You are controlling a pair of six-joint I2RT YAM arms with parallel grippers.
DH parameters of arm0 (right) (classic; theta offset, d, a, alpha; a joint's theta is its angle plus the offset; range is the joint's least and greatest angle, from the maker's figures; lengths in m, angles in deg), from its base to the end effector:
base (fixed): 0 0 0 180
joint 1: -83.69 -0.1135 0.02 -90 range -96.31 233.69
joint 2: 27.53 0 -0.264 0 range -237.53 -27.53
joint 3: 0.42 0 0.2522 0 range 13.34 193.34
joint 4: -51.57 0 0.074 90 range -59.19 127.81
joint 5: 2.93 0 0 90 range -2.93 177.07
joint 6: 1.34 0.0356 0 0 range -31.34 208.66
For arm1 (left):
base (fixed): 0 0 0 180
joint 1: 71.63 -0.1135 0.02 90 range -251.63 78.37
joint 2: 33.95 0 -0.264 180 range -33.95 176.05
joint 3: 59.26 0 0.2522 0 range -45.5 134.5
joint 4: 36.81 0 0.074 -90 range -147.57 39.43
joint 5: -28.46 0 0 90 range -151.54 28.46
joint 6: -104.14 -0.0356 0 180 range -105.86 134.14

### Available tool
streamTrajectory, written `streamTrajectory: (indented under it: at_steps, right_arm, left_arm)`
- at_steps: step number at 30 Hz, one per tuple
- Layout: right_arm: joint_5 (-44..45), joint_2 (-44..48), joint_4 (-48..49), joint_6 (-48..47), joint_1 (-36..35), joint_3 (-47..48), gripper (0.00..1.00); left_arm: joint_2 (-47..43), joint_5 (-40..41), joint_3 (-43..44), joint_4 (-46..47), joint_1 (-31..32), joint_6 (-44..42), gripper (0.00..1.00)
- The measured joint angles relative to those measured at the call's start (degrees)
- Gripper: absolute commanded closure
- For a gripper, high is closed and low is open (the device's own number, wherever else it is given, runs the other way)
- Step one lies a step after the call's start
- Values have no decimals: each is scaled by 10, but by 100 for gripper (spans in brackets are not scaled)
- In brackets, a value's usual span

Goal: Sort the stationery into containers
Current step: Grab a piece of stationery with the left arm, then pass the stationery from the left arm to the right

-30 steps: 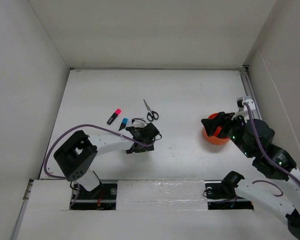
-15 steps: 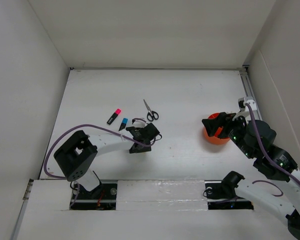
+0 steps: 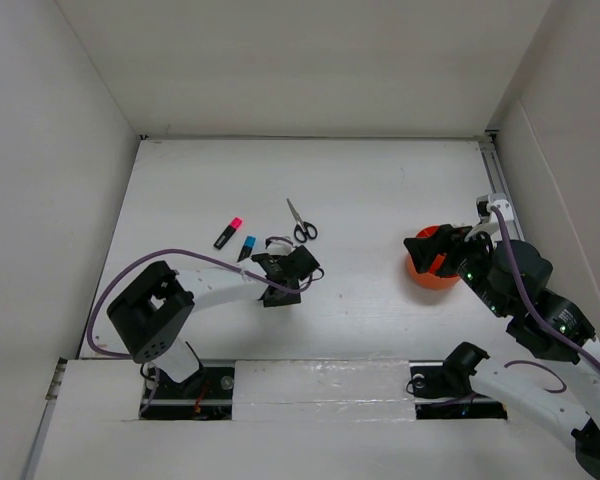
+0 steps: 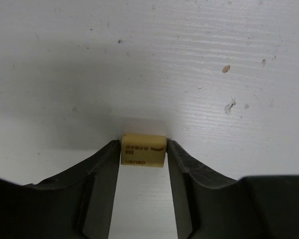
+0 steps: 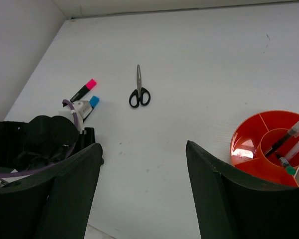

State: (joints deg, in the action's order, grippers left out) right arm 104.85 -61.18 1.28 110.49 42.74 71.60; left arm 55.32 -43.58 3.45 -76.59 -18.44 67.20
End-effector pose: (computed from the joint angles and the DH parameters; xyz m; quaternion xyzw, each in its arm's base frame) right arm 0.0853 0.0596 0.3941 -0.0315 0.7729 0.2217 0.5937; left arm 0.1799 -0.2220 0.1659 -0.0309 0.9668 -0.0703 0.2437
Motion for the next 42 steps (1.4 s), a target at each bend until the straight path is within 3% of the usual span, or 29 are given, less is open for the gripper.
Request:
streamTrajectory:
  at_steps: [3,6,8,9,18,24,28,33,42]
  right_arm:
    - [0,0,0,0,0,0,26]
    - [0,3,-2,0,0,0,26]
    - [0,4,-2,0,0,0,26]
    - [0,4,-2,0,0,0,26]
    - [-8,10,11,5,5,-23,28]
    - [-65,19,53,23,28,-45,29]
    - [-129,59,127,28,31,-101,29]
    - [-207,82,241,29,37,-181,29]
    - [-264,-30,459,42,38,-255,32]
  left_arm:
    - [0,-6,0,1,0,0,67]
    - [0,-8,0,3,0,0,83]
    - [0,-9,-1,4,0,-1,88]
    - [0,-9,-1,4,0,-1,100]
    - [5,-32,21,9,0,-13,100]
    - [-2,-28,177,10,3,-2,100]
    - [-50,-21,261,32,-10,17,100]
    - [-128,-48,273,73,-65,49,100]
    - [-143,-139,266,136,-78,113,100]
